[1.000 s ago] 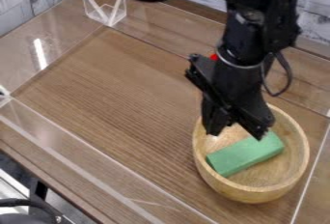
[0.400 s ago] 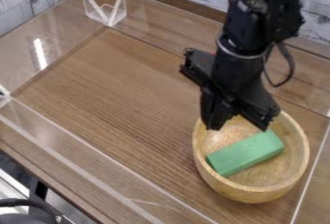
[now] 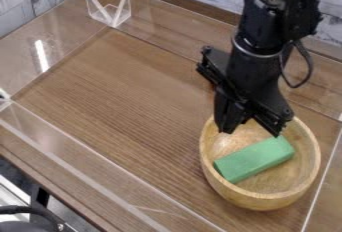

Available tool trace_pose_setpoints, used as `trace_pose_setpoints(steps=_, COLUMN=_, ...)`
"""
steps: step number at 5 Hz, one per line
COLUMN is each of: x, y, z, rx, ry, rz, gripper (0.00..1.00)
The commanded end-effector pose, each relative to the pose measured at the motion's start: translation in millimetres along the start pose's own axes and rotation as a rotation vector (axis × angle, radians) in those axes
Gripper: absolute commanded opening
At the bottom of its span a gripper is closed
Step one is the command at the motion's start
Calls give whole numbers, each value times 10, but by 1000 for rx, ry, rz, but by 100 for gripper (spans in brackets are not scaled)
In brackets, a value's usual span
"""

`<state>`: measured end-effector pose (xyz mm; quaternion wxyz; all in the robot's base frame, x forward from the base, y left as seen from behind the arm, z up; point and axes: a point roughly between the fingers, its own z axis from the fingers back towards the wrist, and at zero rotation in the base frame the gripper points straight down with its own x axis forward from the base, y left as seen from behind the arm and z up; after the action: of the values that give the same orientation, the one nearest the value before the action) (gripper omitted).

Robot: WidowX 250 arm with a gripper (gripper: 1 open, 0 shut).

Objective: Remove the green object from the brown bowl and put it on the table

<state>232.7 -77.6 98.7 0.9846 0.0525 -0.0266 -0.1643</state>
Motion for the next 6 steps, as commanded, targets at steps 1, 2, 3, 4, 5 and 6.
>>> trace_pose_setpoints(steps=1, x=89, y=54, z=-35, rx=-3, ry=-36, rz=-2, gripper=0)
trace_pose_setpoints(steps=2, x=83, y=80, z=-168, rx=-6, ry=-29, rz=-9, gripper=0)
trace_pose_setpoints(steps=3, x=57, y=23, z=-298, rx=-4, ry=-22, rz=32, gripper=0)
trace_pose_setpoints(steps=4, x=28, y=30, z=-313, rx=3, ry=-28, rz=91, gripper=0)
trace_pose_setpoints(steps=5, x=50, y=134, z=-103, rx=4, ry=-48, rz=48, gripper=0)
trace_pose_setpoints(steps=6, x=53, y=309, z=83, rx=6, ry=-66, rz=28, gripper=0)
